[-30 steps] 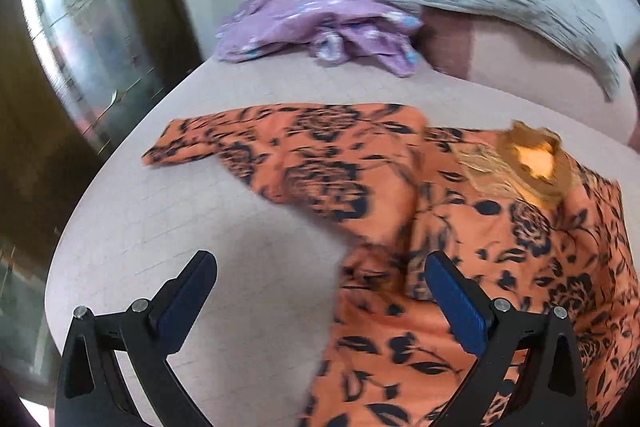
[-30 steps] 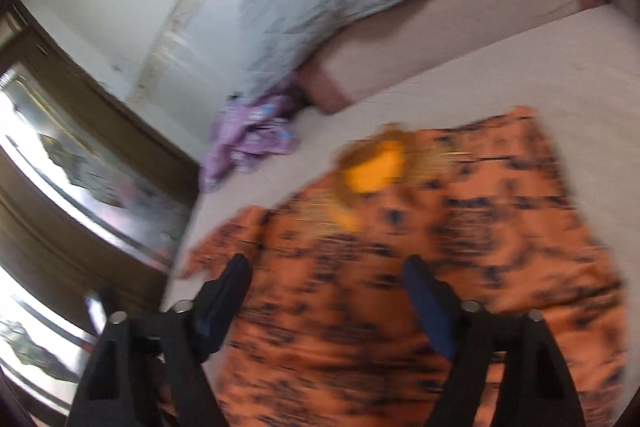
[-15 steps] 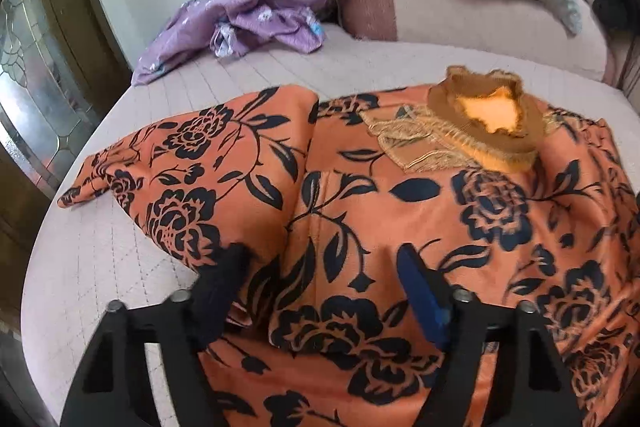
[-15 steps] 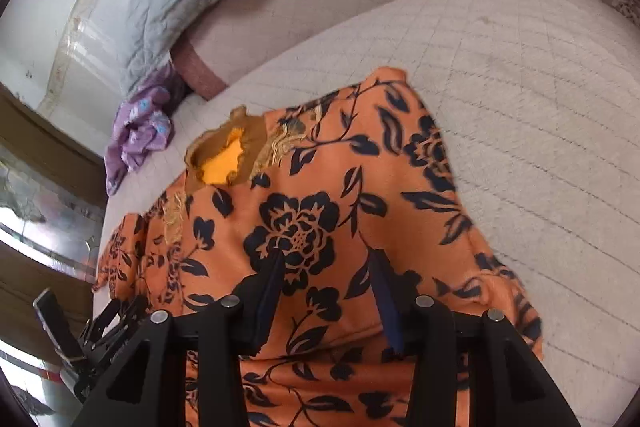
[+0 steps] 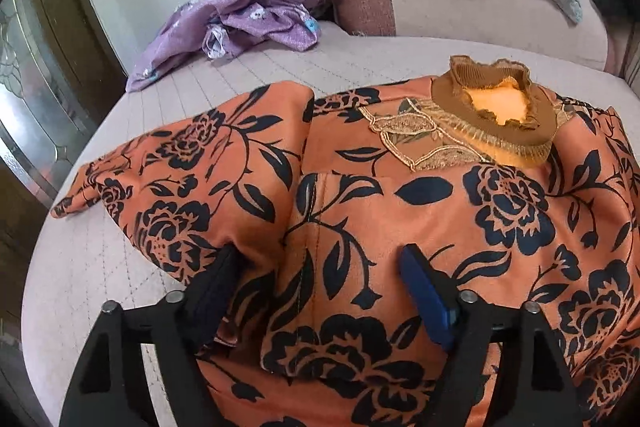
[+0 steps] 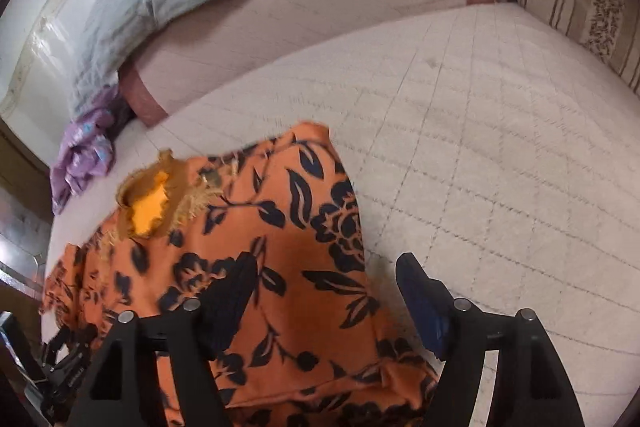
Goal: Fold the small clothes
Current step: 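Fold the held sleeve across the blouse body with the right gripper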
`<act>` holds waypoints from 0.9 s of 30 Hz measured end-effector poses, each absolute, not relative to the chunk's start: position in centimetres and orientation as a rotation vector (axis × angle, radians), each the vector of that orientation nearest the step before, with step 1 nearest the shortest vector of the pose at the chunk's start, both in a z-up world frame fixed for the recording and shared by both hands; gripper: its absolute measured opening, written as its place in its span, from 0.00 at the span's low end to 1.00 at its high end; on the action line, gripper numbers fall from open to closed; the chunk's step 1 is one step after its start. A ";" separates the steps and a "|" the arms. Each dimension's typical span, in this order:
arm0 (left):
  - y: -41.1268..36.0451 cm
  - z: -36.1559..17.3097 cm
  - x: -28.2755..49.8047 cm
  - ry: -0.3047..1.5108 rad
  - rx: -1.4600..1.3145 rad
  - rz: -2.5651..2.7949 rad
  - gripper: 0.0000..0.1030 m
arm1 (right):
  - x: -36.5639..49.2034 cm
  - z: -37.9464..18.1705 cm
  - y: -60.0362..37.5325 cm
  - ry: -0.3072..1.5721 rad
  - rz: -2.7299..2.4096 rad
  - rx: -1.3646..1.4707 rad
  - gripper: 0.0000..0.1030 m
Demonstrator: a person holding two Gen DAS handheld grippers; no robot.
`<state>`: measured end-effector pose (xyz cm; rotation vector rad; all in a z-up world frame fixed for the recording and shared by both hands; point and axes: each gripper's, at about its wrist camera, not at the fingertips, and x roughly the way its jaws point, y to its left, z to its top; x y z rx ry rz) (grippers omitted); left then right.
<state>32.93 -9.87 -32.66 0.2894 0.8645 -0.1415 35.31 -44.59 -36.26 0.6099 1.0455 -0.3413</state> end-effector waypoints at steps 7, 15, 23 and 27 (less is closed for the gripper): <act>-7.7 -31.5 33.4 0.839 0.236 -0.063 0.13 | 37.4 -37.5 -41.1 1.091 -0.327 0.386 0.35; -6.7 -31.1 33.5 0.844 0.187 -0.073 0.14 | 36.5 -35.6 -41.4 1.041 -0.431 0.336 0.05; -9.3 -31.6 32.3 0.801 0.301 -0.135 0.59 | 35.5 -35.9 -44.6 1.072 -0.457 0.460 0.05; -9.3 -32.7 32.9 0.844 0.343 -0.088 0.59 | 35.0 -34.6 -45.7 1.045 -0.466 0.529 0.06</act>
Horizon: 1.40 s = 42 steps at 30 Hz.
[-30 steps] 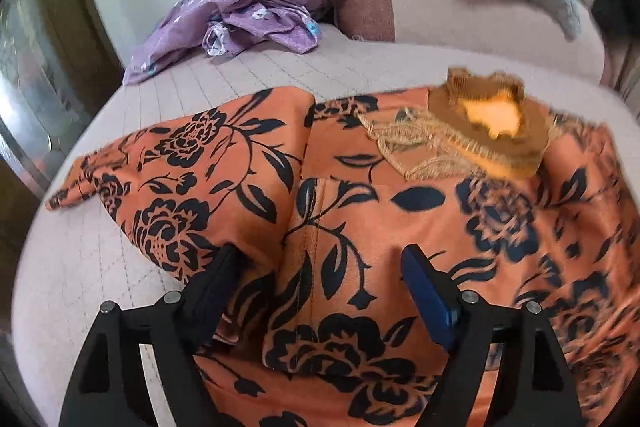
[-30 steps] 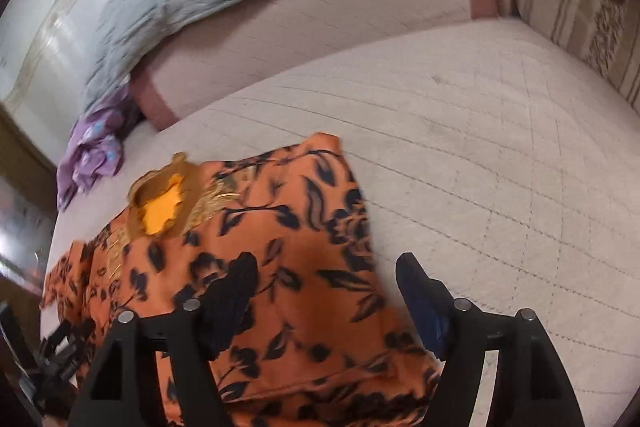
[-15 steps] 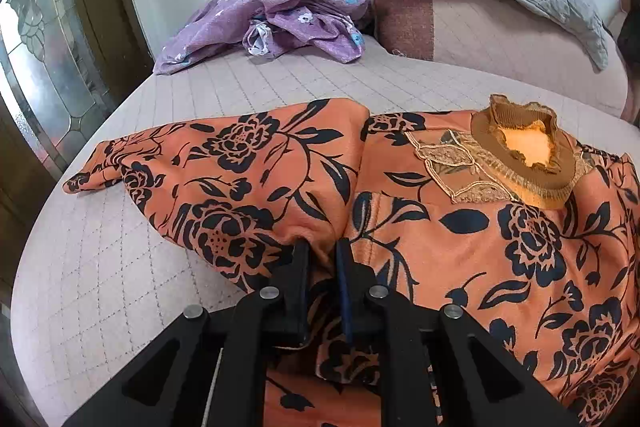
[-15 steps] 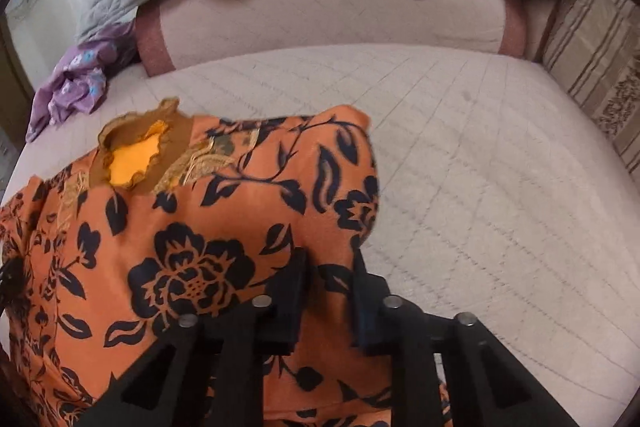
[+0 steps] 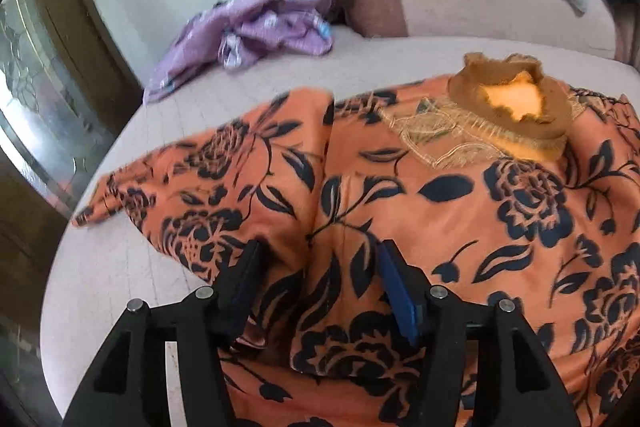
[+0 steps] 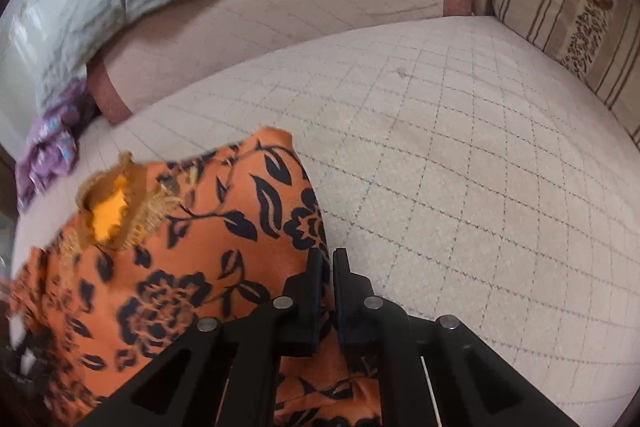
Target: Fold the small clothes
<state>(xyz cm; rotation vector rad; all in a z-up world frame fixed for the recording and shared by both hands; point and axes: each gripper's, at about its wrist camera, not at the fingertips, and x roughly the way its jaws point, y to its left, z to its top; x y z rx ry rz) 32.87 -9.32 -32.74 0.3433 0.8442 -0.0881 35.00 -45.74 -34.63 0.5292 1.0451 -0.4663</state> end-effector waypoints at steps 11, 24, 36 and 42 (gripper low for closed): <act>-9.1 -32.7 32.8 0.836 0.341 -0.064 0.53 | 37.2 -35.7 -40.5 1.066 -0.164 0.538 0.07; -3.7 -25.3 33.0 0.663 0.116 -0.026 0.89 | 36.5 -33.0 -38.8 0.931 -0.071 0.541 0.10; 15.9 -29.0 40.6 0.831 -0.425 0.323 0.94 | 35.8 -31.5 -36.6 0.845 -0.015 0.522 0.81; 17.5 -31.1 43.9 0.835 -0.517 0.233 0.83 | 36.0 -31.5 -36.3 0.836 -0.008 0.526 0.81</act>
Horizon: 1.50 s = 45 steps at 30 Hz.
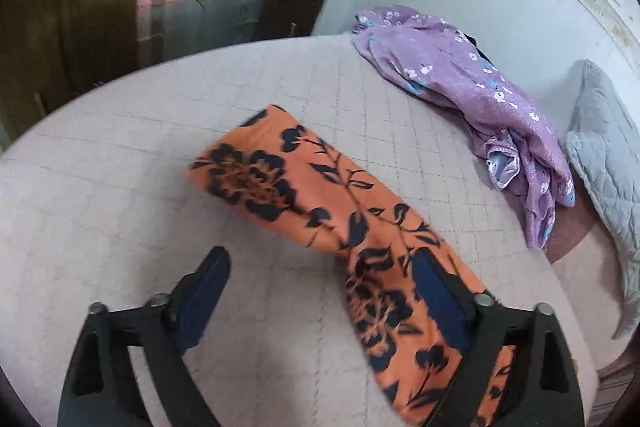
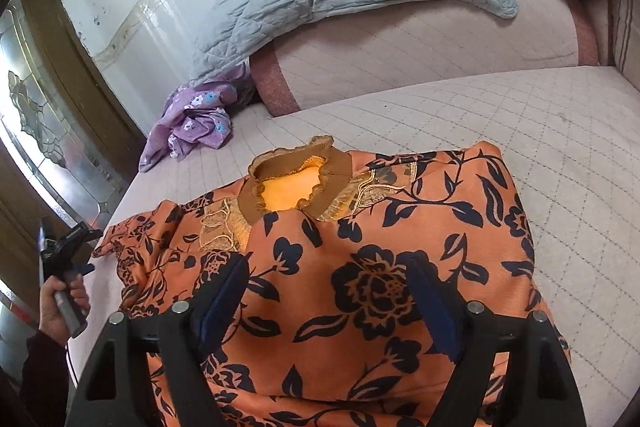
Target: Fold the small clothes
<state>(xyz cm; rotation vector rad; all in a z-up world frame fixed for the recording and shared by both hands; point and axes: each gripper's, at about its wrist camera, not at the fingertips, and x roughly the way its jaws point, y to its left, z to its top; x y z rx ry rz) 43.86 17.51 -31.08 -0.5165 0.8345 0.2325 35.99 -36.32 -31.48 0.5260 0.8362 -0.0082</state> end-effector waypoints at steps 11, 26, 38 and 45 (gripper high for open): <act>16.5 -31.8 46.8 0.830 -0.464 0.186 0.12 | 36.6 -32.4 -36.6 0.844 -0.048 0.514 0.77; -10.3 -17.4 32.6 0.584 0.068 -0.416 0.11 | 33.0 -28.6 -44.1 0.655 -0.211 0.719 0.71; -15.7 -20.5 24.7 0.742 0.197 -0.602 0.61 | 31.6 -28.0 -45.7 0.639 -0.176 0.816 0.72; -5.2 -22.4 30.0 0.815 0.074 -0.193 0.63 | 32.3 -29.3 -43.2 0.721 -0.071 0.856 0.72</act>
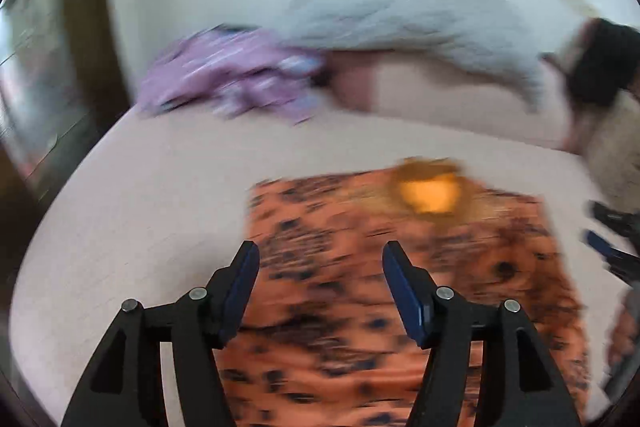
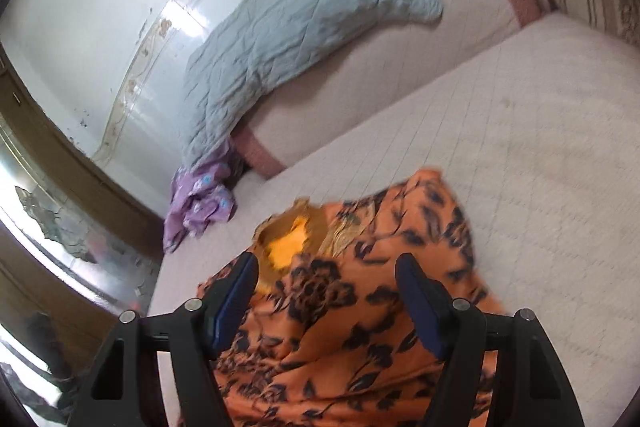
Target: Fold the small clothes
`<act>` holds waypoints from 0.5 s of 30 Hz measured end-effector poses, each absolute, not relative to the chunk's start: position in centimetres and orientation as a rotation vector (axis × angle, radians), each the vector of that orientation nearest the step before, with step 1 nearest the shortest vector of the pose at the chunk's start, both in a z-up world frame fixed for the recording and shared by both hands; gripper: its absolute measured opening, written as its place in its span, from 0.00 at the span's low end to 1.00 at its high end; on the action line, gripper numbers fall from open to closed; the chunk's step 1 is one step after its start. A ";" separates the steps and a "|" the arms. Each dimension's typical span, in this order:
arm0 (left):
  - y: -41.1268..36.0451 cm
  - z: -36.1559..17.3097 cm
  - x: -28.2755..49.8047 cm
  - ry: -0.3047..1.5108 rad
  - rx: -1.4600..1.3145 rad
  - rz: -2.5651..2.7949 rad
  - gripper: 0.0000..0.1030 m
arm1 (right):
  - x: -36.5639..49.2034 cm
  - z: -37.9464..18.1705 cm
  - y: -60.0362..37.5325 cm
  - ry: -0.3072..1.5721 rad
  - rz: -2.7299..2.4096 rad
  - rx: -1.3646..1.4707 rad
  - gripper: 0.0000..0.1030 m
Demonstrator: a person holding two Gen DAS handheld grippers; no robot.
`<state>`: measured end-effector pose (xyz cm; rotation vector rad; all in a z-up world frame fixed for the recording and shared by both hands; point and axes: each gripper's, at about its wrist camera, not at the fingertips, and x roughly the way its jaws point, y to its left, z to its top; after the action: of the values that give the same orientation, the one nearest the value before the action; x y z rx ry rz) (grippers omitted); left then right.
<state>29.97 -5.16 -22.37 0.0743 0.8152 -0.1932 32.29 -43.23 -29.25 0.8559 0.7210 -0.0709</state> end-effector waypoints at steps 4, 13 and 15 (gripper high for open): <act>-2.8 -25.1 32.1 0.902 0.057 -0.100 0.63 | 33.7 -30.4 -41.5 0.765 -0.006 0.886 0.72; -2.6 -25.3 33.6 0.856 0.063 -0.100 0.60 | 39.1 -33.7 -37.4 0.932 -0.098 0.811 0.71; -2.7 -25.4 34.3 0.857 0.055 -0.108 0.60 | 39.7 -35.2 -37.4 0.967 -0.127 0.818 0.56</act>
<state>34.33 -2.74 -25.37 0.0554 0.8568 -0.1075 39.69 -37.36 -35.24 0.8176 0.9674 -0.1266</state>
